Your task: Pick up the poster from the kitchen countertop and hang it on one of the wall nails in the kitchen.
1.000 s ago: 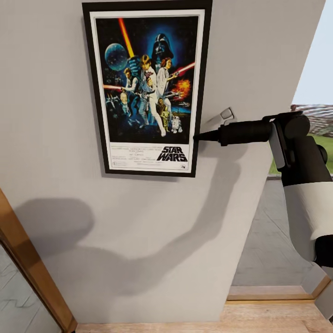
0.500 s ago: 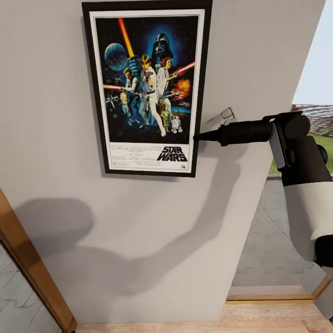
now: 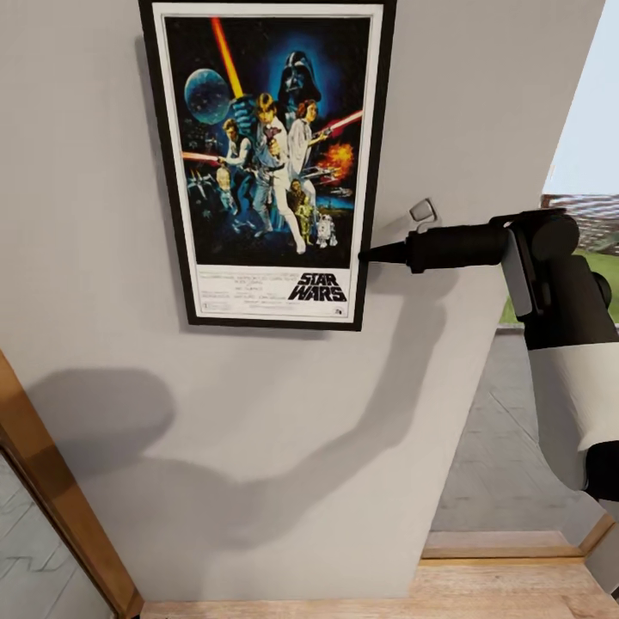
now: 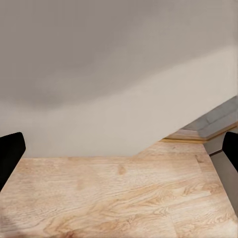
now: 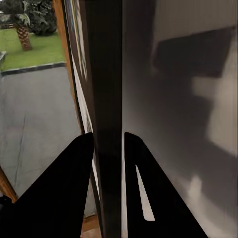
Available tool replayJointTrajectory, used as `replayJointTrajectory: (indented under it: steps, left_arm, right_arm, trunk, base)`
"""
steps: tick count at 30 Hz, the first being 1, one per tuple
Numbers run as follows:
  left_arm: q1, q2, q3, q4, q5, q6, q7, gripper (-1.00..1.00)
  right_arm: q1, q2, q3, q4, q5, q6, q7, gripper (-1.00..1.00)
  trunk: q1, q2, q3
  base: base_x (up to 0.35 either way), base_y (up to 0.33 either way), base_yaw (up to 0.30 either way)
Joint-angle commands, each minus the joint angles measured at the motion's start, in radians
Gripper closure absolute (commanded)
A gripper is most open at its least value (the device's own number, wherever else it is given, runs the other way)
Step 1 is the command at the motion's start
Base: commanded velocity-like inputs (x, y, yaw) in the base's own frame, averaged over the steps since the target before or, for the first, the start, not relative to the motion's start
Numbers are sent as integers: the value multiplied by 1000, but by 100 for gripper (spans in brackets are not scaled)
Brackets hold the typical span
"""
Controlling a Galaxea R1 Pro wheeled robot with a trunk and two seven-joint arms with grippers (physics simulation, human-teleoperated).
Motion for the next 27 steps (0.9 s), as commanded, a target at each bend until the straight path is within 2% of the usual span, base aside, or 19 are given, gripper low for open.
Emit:
replayJointTrajectory:
  steps: [1,6,27]
  left_arm:
    - [-1,0,-8,0,8,-5,-2,-100]
    - [-1,0,-8,0,8,-5,-2,-100]
    - [-1,0,-8,0,8,-5,-1,-100]
  right_arm:
    - [1,-1,2,-6,-13,9,-1,100]
    - [58,-2,2,-43,-27,8,-1,100]
    - [142,-2,2,-139,-38,8,-1,100]
  trunk:
    - [1,-2,-2]
    - [1,-2,-2]
    - [1,-2,-2]
  base:
    - [0,0,0]
    - [0,0,0]
    - [0,0,0]
